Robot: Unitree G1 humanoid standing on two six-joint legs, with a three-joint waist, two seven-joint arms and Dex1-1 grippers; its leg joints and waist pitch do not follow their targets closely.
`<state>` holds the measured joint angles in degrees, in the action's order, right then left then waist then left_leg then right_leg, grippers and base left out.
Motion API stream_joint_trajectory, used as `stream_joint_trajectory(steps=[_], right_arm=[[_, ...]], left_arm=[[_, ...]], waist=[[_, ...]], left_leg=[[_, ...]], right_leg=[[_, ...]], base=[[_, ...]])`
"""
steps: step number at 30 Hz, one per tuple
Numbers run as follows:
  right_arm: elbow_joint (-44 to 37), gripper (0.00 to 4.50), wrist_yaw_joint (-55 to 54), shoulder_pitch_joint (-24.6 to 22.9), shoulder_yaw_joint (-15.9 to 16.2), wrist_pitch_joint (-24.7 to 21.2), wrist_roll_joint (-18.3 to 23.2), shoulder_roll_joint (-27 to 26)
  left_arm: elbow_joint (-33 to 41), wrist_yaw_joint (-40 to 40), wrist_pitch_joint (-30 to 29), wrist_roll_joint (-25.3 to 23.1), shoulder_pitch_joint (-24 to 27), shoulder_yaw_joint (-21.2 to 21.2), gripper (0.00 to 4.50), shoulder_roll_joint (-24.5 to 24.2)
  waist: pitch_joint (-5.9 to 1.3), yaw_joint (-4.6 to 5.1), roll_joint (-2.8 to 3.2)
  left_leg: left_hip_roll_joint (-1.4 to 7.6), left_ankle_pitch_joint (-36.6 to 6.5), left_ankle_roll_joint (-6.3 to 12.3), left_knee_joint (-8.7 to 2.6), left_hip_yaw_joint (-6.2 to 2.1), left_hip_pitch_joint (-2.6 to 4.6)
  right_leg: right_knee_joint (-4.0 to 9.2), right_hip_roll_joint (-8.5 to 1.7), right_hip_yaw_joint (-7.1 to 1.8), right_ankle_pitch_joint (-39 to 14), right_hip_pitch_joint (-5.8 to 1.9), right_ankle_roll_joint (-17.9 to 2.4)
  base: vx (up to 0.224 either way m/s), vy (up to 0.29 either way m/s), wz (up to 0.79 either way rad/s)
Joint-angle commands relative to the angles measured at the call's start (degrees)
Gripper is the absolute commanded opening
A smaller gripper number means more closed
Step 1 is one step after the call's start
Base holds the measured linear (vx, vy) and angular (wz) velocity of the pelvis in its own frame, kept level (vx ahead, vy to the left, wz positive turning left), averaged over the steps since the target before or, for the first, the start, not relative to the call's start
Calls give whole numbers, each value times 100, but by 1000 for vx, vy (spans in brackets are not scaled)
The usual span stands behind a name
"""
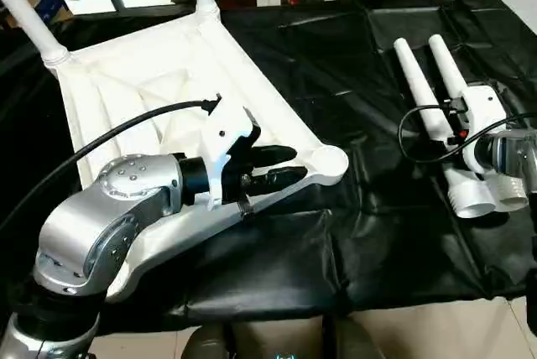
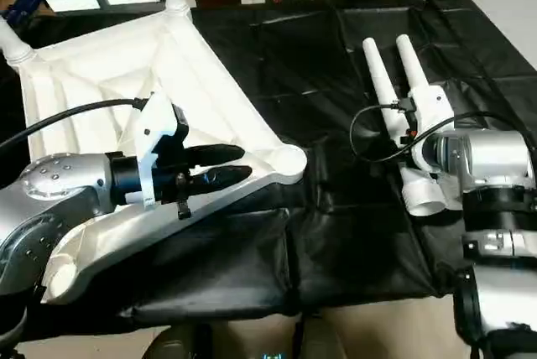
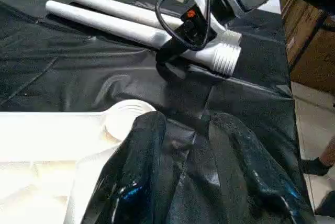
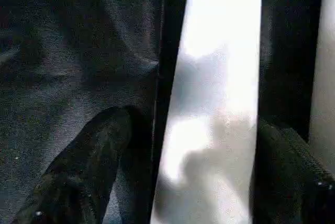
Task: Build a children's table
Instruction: Pick table leg
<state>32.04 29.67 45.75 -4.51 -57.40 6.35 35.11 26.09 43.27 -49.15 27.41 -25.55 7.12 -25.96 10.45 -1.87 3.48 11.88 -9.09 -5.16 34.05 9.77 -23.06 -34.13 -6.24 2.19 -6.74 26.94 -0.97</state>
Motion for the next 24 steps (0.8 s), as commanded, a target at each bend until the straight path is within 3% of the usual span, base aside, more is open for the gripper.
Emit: stream_joint_trajectory(steps=[1,15,18,19,24], right_arm=[[216,326,13,34,1,2,-18,39],[348,199,-29,132,-135,74,56,107],[376,188,-101,151,-239,84,98,92],[353,183,-271,186,-483,108,191,52],[-16,183,-372,190,-862,121,409,-5]], left_arm=[[144,-42,-63,66,31,-41,174,-60],[-22,-243,46,2,-9,-79,174,-1],[-119,-352,112,-63,-79,-117,174,51],[-318,-604,230,-159,-231,-247,174,190],[-639,-1025,442,-255,-494,-524,174,423]], waist=[[-536,-2,-160],[-569,-18,-162],[-560,-14,-161],[-557,-11,-164],[-591,-31,-152]], left_leg=[[-106,-926,447,-313,122,82],[-115,-721,536,-289,121,62],[-117,-755,549,-288,128,65],[-124,-801,529,-287,133,68],[-124,-711,544,-278,118,73]], right_leg=[[343,44,-54,-1742,-447,-1219],[302,55,-53,-1378,-475,-1344],[312,58,-53,-1417,-467,-1356],[325,64,-54,-1478,-467,-1333],[304,66,-44,-1332,-484,-1314]], base=[[0,0,0],[0,0,0],[0,0,0],[0,0,0],[0,0,0]])
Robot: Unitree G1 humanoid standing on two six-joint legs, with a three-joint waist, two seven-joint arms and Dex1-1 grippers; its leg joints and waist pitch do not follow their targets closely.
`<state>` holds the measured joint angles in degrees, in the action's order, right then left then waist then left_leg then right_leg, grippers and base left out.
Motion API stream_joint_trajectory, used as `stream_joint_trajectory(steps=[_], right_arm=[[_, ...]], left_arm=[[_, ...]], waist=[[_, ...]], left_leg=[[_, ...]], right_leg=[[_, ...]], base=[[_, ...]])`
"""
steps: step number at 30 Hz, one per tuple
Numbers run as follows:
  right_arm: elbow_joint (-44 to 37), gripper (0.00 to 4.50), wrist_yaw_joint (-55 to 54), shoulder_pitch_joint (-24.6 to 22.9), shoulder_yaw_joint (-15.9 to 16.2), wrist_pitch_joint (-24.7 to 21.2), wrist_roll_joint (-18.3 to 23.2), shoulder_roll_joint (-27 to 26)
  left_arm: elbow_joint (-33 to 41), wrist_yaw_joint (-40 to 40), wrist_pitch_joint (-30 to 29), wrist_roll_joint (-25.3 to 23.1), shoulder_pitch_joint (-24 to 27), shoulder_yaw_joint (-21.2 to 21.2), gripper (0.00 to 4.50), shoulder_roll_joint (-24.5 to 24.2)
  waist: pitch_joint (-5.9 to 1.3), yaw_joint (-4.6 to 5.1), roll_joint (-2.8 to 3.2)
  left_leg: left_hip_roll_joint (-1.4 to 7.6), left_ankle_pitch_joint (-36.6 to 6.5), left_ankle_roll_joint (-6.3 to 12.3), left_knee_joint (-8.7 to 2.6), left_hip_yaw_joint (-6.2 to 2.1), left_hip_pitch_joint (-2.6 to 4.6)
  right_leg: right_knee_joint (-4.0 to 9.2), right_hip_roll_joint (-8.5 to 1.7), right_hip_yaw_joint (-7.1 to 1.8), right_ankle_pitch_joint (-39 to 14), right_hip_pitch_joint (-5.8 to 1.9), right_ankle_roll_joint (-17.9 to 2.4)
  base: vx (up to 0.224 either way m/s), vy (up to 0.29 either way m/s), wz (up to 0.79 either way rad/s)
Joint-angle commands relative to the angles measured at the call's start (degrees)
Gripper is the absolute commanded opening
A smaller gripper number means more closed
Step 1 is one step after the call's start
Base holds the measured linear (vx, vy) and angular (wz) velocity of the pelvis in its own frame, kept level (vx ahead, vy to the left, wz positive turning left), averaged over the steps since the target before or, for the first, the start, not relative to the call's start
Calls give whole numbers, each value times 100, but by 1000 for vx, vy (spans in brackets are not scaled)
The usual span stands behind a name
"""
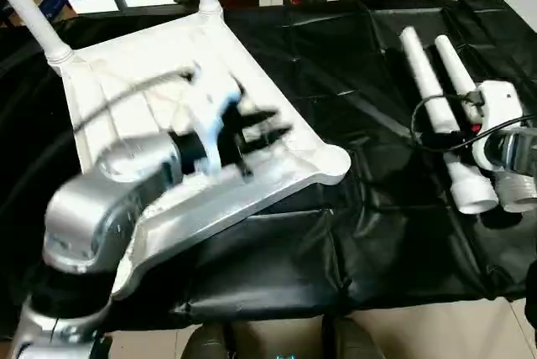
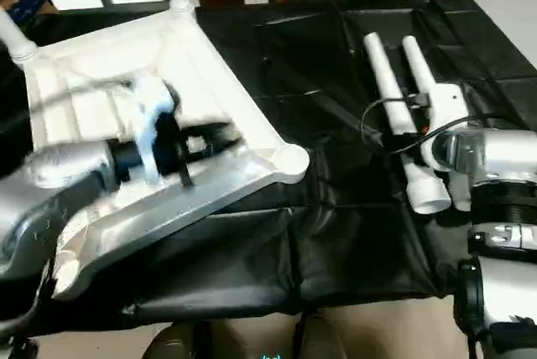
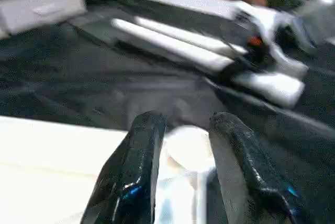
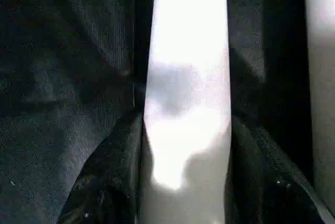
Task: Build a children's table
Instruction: Pick table leg
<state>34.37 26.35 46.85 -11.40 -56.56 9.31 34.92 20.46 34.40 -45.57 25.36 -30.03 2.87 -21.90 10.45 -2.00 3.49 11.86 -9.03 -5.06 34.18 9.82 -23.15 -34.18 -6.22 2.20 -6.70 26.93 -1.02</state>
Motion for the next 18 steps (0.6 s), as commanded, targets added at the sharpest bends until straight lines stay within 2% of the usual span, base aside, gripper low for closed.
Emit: stream_joint_trajectory(steps=[1,4,6,8,9,10,11,12,13,15,16,17,18], right_arm=[[-455,182,-26,64,-288,86,202,-8],[-1071,182,-11,83,-597,-29,458,-85],[-1504,182,48,176,-816,-196,729,-161],[-2263,182,416,305,-1100,-353,1414,-333],[-2284,182,429,307,-1107,-360,1439,-339],[-2623,182,658,340,-1235,-507,1870,-452],[-3029,182,958,342,-1402,-741,2475,-609],[-3029,182,958,342,-1402,-741,2475,-609],[-3515,182,1249,279,-1473,-1138,3113,-753],[-3552,182,1260,270,-1476,-1166,3151,-763],[-3928,182,1376,189,-1510,-1499,3615,-887],[-4118,182,1454,148,-1580,-1748,3975,-978],[-4237,182,1502,125,-1635,-1918,4210,-1041]], left_arm=[[-183,-273,99,-48,-133,-204,174,98],[-530,-728,76,-48,-404,-528,174,336],[-790,-1031,-42,116,-645,-855,200,553],[-1242,-1496,-136,491,-1093,-1373,206,986],[-1253,-1506,-136,502,-1106,-1384,210,998],[-1425,-1643,-127,695,-1309,-1534,220,1201],[-1560,-1654,-107,928,-1522,-1598,233,1411],[-1560,-1654,-107,928,-1522,-1598,244,1411],[-1692,-1665,-93,1162,-1778,-1631,247,1641],[-1703,-1671,-93,1172,-1797,-1637,261,1657],[-1866,-1687,-21,1194,-2013,-1651,277,1758],[-2007,-1691,38,1188,-2176,-1673,277,1809],[-2101,-1694,75,1180,-2283,-1692,286,1843]], waist=[[-589,-14,-158],[-607,-22,-156],[-616,-25,-148],[-613,-22,-151],[-623,-36,-162],[-624,-34,-171],[-627,-47,-192],[-628,-55,-186],[-633,-70,-183],[-636,-96,-183],[-634,-92,-238],[-624,-104,-234],[-630,-131,-201]], left_leg=[[-127,-696,552,-288,118,74],[-139,-571,641,-276,117,64],[-146,-590,677,-272,116,73],[-161,-585,727,-265,129,72],[-159,-595,779,-265,121,77],[-158,-573,808,-267,111,71],[-156,-559,920,-263,122,81],[-140,-540,958,-265,115,73],[-131,-483,977,-264,104,74],[-121,-321,1047,-259,102,63],[-126,-284,1027,-260,115,57],[-138,-294,1018,-262,123,67],[-140,-291,1013,-264,111,80]], right_leg=[[312,67,-47,-1305,-484,-1309],[285,79,-48,-1055,-502,-1347],[293,75,-43,-1078,-509,-1350],[293,95,-49,-1004,-508,-1392],[291,95,-44,-978,-515,-1400],[282,91,-35,-969,-521,-1401],[292,83,-42,-949,-515,-1437],[288,77,-41,-947,-512,-1446],[279,73,-31,-949,-503,-1444],[282,71,-31,-888,-495,-1455],[300,82,-35,-923,-494,-1426],[312,84,-45,-980,-489,-1387],[315,72,-45,-1082,-489,-1334]], base=[[0,0,0],[0,0,0],[0,0,0],[0,0,0],[0,0,0],[0,0,0],[0,0,0],[0,0,0],[0,0,0],[0,0,0],[0,0,0],[0,0,0],[0,0,0]])
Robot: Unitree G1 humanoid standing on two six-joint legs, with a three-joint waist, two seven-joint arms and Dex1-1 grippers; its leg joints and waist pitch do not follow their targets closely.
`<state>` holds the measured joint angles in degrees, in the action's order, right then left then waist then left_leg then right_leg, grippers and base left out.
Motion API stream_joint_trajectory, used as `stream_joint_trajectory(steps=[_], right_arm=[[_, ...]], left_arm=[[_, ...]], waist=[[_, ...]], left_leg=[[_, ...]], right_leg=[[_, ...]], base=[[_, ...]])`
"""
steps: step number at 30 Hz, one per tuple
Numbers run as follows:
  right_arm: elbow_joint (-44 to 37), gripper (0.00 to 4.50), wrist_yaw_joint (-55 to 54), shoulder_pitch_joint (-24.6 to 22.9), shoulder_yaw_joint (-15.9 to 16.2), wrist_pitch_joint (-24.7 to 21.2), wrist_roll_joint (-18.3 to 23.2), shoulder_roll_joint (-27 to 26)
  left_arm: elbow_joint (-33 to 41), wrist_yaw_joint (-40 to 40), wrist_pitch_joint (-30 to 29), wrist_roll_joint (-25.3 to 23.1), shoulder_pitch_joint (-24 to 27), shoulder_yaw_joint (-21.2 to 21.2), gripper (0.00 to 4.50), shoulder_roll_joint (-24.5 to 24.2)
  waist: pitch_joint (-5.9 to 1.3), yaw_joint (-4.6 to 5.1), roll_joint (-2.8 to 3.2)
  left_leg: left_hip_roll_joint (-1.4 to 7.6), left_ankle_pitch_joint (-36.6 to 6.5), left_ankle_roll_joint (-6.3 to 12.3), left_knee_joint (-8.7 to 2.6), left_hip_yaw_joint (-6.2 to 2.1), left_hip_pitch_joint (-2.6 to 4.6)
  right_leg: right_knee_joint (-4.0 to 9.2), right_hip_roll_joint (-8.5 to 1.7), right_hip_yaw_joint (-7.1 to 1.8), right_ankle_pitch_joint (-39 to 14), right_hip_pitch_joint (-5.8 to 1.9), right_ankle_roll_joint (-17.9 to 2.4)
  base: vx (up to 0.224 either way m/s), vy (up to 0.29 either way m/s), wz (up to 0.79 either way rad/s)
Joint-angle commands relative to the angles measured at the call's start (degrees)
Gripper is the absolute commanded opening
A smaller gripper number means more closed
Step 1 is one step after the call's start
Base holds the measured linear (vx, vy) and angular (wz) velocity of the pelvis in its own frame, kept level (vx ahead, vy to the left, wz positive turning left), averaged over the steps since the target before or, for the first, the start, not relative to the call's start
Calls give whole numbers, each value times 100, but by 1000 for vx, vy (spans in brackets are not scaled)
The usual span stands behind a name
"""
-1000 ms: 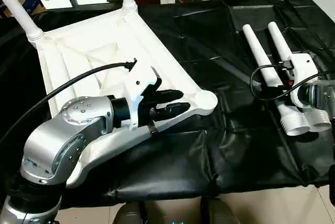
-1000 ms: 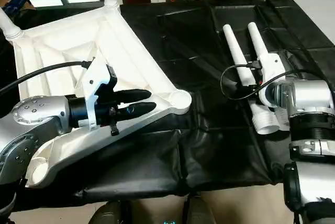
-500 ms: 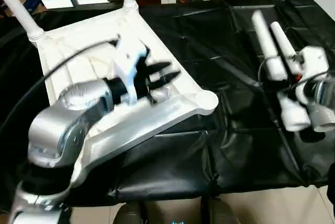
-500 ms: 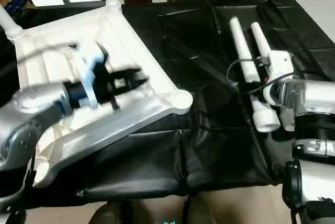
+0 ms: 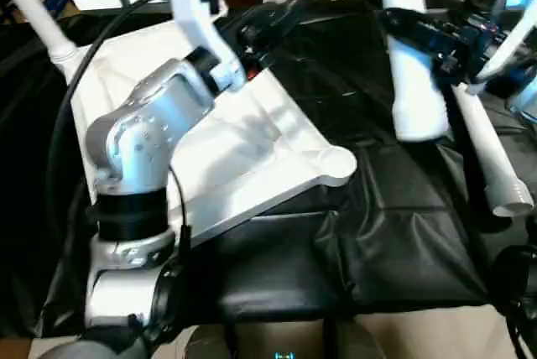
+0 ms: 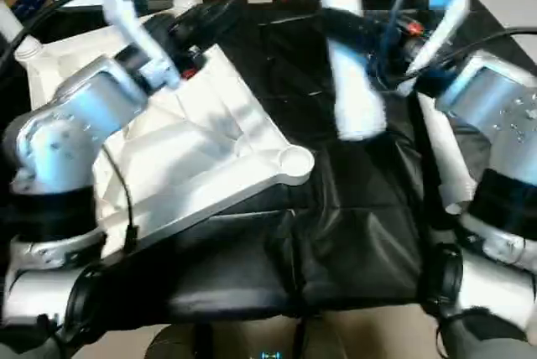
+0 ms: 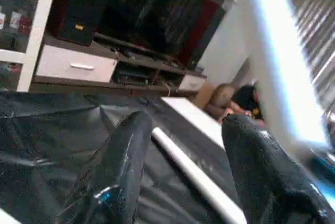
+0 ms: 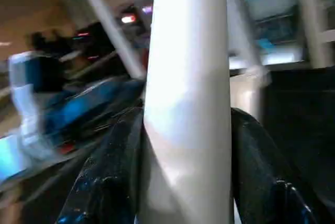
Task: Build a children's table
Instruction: Pick table leg
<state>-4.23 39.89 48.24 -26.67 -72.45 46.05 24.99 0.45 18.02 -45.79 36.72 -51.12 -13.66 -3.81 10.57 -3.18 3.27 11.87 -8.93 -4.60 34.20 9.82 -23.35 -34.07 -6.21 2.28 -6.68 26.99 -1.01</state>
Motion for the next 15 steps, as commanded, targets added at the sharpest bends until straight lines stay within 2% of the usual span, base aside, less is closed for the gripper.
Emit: stream_joint_trajectory(steps=[1,2,3,5,6,7,9,10,15], right_arm=[[-377,182,147,-14,-108,-328,536,-48],[-489,182,183,-44,-217,-565,858,-151],[-489,182,183,-44,-217,-565,858,-151],[-673,182,168,-146,-333,-850,1228,-224],[-708,182,111,-163,-423,-982,1402,-256],[-718,182,69,-168,-475,-1050,1491,-270],[-724,182,45,-173,-516,-1086,1571,-283],[-748,182,0,-197,-550,-1129,1643,-281],[-786,182,-90,-241,-604,-1214,1784,-267]], left_arm=[[-100,-56,97,44,-175,-39,294,34],[-251,-67,142,55,-353,-99,294,94],[-251,-67,142,55,-353,-99,318,94],[-442,-118,151,355,-691,-326,326,234],[-477,-121,123,586,-821,-437,335,277],[-482,-120,99,738,-884,-499,347,296],[-468,-97,81,915,-911,-566,360,333],[-431,-53,32,1142,-945,-644,374,378],[-367,-12,-59,1406,-1030,-755,414,440]], waist=[[-644,-26,-184],[-641,-29,-188],[-628,-22,-203],[-622,-42,-204],[-621,-39,-223],[-618,-54,-211],[-624,-53,-225],[-614,-53,-237],[-625,-54,-240]], left_leg=[[-134,-288,928,-272,103,104],[-120,-272,897,-279,96,97],[-131,-275,879,-282,106,92],[-126,-292,766,-284,107,97],[-148,-272,750,-278,120,90],[-140,-269,719,-287,101,80],[-148,-243,681,-282,102,67],[-155,-261,653,-285,107,54],[-158,-245,593,-289,105,45]], right_leg=[[309,68,-44,-1146,-494,-1280],[307,57,-46,-1158,-491,-1267],[324,65,-49,-1189,-485,-1251],[324,53,-56,-1236,-472,-1218],[320,55,-63,-1209,-478,-1227],[318,42,-53,-1237,-482,-1244],[304,37,-49,-1226,-492,-1234],[321,35,-46,-1305,-491,-1164],[347,31,-41,-1454,-499,-1013]], base=[[0,0,0],[0,0,0],[0,0,0],[0,0,0],[0,0,0],[0,0,0],[0,0,0],[0,0,0],[0,0,0]])
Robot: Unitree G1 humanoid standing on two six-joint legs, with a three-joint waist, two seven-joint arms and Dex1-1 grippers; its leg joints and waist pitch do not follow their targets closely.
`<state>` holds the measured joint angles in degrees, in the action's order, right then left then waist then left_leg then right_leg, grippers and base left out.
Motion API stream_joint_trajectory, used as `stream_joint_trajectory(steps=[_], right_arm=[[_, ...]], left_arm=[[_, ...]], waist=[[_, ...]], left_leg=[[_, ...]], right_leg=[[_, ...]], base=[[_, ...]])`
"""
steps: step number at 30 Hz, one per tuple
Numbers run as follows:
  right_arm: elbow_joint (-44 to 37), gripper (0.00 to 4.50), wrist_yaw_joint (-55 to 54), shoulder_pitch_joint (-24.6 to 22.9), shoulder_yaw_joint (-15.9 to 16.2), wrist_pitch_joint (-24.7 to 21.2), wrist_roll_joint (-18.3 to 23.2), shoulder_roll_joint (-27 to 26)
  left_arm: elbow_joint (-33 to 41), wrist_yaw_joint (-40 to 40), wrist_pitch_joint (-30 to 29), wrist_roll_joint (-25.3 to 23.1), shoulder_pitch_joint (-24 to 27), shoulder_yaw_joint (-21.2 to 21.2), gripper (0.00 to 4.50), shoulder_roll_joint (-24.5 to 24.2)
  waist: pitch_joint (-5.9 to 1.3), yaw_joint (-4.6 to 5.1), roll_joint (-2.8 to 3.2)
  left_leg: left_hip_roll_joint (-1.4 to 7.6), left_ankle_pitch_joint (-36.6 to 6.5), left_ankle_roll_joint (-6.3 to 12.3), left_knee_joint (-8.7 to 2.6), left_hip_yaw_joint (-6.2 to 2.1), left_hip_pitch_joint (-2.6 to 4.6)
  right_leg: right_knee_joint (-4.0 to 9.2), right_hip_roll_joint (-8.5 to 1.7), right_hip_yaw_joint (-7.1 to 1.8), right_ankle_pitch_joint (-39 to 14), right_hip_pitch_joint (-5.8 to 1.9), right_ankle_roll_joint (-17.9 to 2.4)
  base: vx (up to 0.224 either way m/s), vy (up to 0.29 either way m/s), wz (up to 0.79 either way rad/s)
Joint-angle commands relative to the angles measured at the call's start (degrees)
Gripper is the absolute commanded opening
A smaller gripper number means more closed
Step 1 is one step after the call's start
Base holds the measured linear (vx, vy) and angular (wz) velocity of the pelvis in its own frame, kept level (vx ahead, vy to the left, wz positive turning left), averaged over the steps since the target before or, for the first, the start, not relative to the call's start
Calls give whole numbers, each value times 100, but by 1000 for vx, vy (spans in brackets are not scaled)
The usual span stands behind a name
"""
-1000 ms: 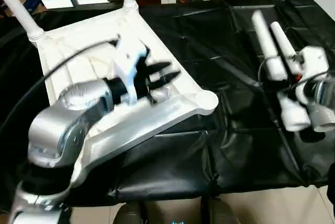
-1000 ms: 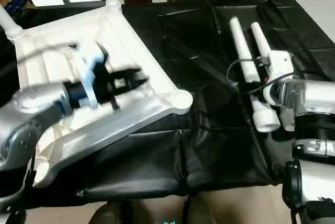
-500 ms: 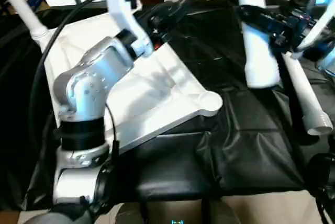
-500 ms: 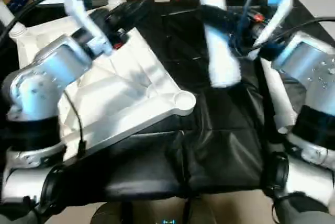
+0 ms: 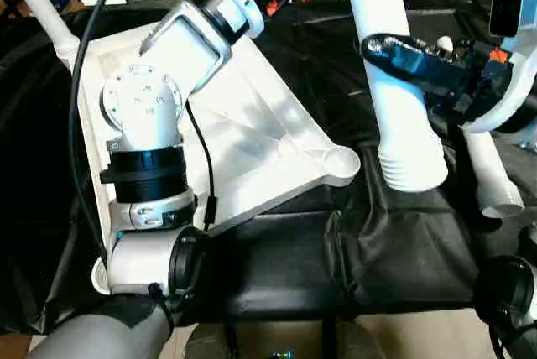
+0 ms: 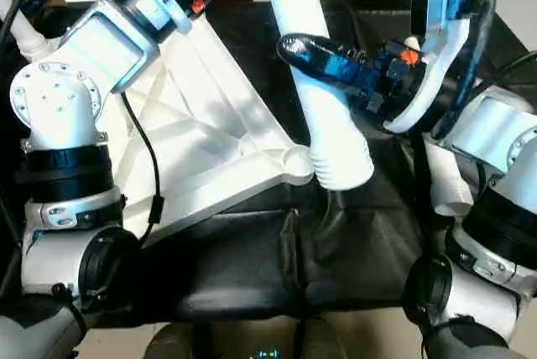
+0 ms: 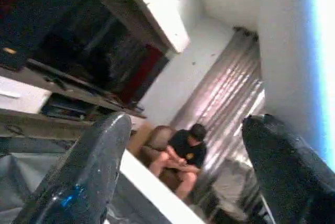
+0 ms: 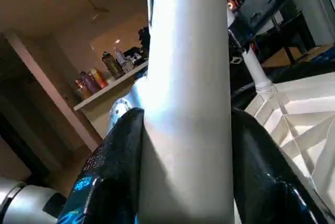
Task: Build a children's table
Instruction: Pick table leg
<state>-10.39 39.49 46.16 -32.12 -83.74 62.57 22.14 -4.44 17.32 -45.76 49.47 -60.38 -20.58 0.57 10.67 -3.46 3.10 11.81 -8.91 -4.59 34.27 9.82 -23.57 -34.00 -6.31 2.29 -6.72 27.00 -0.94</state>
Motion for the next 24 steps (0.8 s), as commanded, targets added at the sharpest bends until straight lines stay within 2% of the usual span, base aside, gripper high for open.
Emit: stream_joint_trajectory(steps=[1,2,6,9,12,13,19,20,22,24], right_arm=[[-170,182,-167,-55,-112,-186,331,21],[-170,182,-167,-55,-112,-186,331,21],[-179,182,-198,-146,-97,-361,558,86],[-236,182,-129,-288,-25,-438,670,109],[-254,182,-137,-326,-12,-455,711,90],[-312,182,-155,-394,29,-474,773,38],[-411,181,-519,-470,86,-362,1058,-51],[-393,181,-557,-450,69,-338,1094,-48],[-375,181,-598,-432,54,-305,1143,-40],[-374,181,-627,-402,31,-255,1166,-23]], left_arm=[[141,42,-174,406,-190,-175,420,60],[141,42,-174,406,-190,-175,439,60],[148,66,-388,883,-230,-230,450,74],[107,223,-597,1254,-224,-238,450,77],[93,269,-655,1379,-222,-259,450,92],[67,338,-734,1578,-213,-306,450,125],[5,570,-961,2353,-172,-540,450,133],[0,593,-972,2371,-157,-542,450,105],[-7,613,-985,2382,-138,-535,450,63],[4,740,-952,2190,-69,-446,450,-43]], waist=[[-635,-25,-223],[-632,-21,-221],[-645,-39,-222],[-664,-53,-222],[-673,-64,-219],[-699,-67,-206],[-712,-105,-188],[-712,-111,-169],[-709,-125,-180],[-703,-141,-173]], left_leg=[[-155,-241,574,-297,106,69],[-160,-234,564,-296,106,65],[-160,-215,551,-294,105,62],[-160,-174,546,-287,109,62],[-148,-91,571,-284,106,62],[-148,-69,575,-275,101,56],[-148,-29,602,-262,100,52],[-148,-35,596,-262,97,52],[-146,-93,569,-264,104,56],[-145,-125,547,-273,104,61]], right_leg=[[343,43,-43,-1467,-494,-984],[341,43,-42,-1474,-496,-988],[336,47,-37,-1441,-497,-990],[328,50,-36,-1375,-502,-970],[313,53,-37,-1242,-495,-993],[299,48,-32,-1211,-511,-1030],[280,43,-26,-1034,-509,-1148],[278,44,-26,-1043,-509,-1147],[288,48,-28,-1094,-507,-1105],[298,48,-31,-1181,-503,-1029]], base=[[0,0,0],[0,0,0],[0,0,0],[0,0,0],[0,0,0],[0,0,0],[0,0,0],[0,0,0],[0,0,0],[0,0,0]])
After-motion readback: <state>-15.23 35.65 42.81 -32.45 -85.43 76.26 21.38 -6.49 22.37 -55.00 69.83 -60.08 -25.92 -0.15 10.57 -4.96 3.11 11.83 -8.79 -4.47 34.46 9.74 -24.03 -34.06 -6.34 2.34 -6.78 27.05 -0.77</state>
